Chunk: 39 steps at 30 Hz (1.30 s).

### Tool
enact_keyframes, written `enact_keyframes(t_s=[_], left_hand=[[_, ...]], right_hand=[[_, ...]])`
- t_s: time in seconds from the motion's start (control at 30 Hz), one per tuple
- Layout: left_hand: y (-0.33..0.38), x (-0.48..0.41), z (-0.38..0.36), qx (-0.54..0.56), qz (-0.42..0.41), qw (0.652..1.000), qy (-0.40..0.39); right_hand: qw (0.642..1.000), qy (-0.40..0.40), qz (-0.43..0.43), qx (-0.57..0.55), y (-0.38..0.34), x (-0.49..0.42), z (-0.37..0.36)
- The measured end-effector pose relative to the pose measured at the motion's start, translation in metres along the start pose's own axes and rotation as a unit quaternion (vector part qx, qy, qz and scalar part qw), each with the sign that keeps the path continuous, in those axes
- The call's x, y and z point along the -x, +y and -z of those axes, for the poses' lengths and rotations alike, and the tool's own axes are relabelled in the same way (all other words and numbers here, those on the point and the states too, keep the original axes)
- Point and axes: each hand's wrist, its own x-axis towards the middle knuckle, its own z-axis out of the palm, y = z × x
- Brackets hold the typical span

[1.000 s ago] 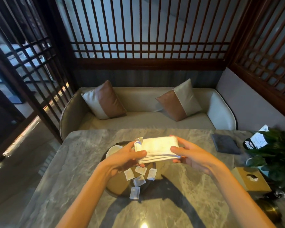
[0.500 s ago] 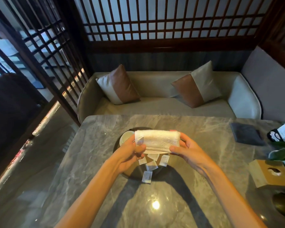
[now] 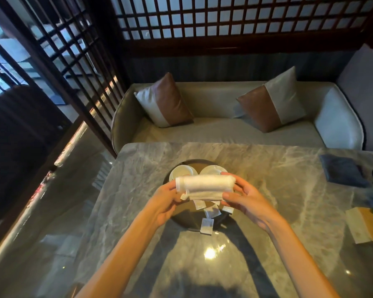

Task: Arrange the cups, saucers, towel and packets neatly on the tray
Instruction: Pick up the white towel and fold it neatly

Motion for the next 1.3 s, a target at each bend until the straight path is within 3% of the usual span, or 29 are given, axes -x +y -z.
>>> enact_keyframes(t_s=[0.23,0.37,0.57,0.7,0.77,0.9,0.97,1.03,1.13,1.2,1.3], left_hand=[[0.010,-0.022,0.040,-0.055,-0.003,0.998,0.019],[-0.015,-0.050,0.077,-0.052,0.007,0.999,0.001],[-0.076,-0.087,0.138,-0.116,0.139,0.983,-0.038],[-0.091,-0.107,0.164,-0.128,0.176,0.974,-0.059],[-0.088,-0.120,0.167,-0.177,0.144,0.971,-0.074],[-0.080,-0.153,0.169,-0.269,0.007,0.960,-0.082],[-0.080,-0.169,0.173,-0.274,-0.010,0.957,-0.091],[-0.083,-0.184,0.179,-0.250,0.012,0.963,-0.098],[-0.087,-0.202,0.184,-0.150,0.115,0.978,-0.083],[-0.086,-0.211,0.184,-0.140,0.137,0.977,-0.085],[-0.087,-0.219,0.185,-0.235,0.071,0.965,-0.088]], right_hand=[[0.997,0.064,-0.015,-0.029,0.020,-0.024,-0.035],[0.985,0.142,-0.058,-0.076,0.044,-0.046,-0.050],[0.939,0.246,-0.207,-0.126,0.122,-0.071,-0.060],[0.915,0.249,-0.270,-0.168,0.158,-0.081,-0.056],[0.920,0.249,-0.261,-0.155,0.163,-0.093,-0.053],[0.934,0.248,-0.256,-0.001,0.162,-0.122,-0.047],[0.934,0.237,-0.260,0.066,0.163,-0.136,-0.039],[0.937,0.236,-0.240,0.093,0.165,-0.146,-0.032],[0.944,0.218,-0.197,0.152,0.170,-0.156,-0.021],[0.952,0.203,-0.191,0.122,0.176,-0.160,-0.014],[0.962,0.196,-0.188,0.003,0.184,-0.168,-0.004]])
